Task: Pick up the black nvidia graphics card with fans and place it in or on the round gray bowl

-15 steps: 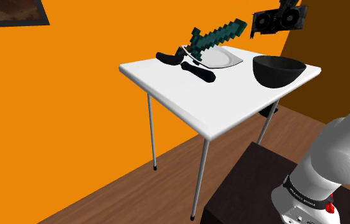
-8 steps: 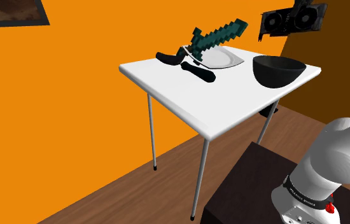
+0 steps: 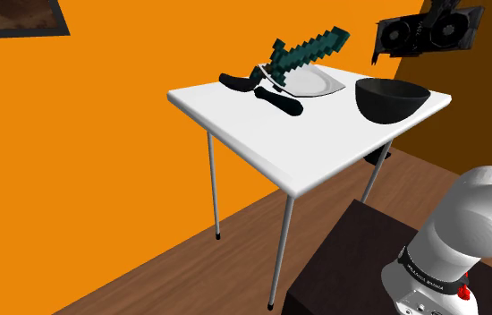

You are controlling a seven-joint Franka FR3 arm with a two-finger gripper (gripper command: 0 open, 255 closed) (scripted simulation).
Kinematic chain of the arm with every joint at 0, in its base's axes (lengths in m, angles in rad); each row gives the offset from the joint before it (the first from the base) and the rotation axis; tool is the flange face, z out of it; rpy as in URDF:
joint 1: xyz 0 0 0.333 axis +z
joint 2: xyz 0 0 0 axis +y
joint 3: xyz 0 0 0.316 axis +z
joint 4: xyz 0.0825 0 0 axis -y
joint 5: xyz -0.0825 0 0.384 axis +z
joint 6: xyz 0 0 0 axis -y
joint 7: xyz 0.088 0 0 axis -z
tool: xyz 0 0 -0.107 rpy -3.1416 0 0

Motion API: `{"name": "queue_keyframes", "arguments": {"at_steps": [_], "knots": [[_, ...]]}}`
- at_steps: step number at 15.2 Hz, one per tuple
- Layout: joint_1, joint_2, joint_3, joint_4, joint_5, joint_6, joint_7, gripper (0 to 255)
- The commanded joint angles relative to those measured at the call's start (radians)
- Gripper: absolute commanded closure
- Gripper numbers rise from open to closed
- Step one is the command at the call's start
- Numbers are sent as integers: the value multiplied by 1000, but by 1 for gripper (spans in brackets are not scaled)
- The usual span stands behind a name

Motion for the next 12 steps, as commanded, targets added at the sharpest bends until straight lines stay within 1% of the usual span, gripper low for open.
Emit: {"name": "queue_keyframes", "arguments": {"at_steps": [1,12], "knots": [[-5,-26,6,-46,-3,21,4,255],[-27,-134,6,-283,-24,150,3,255]]}}
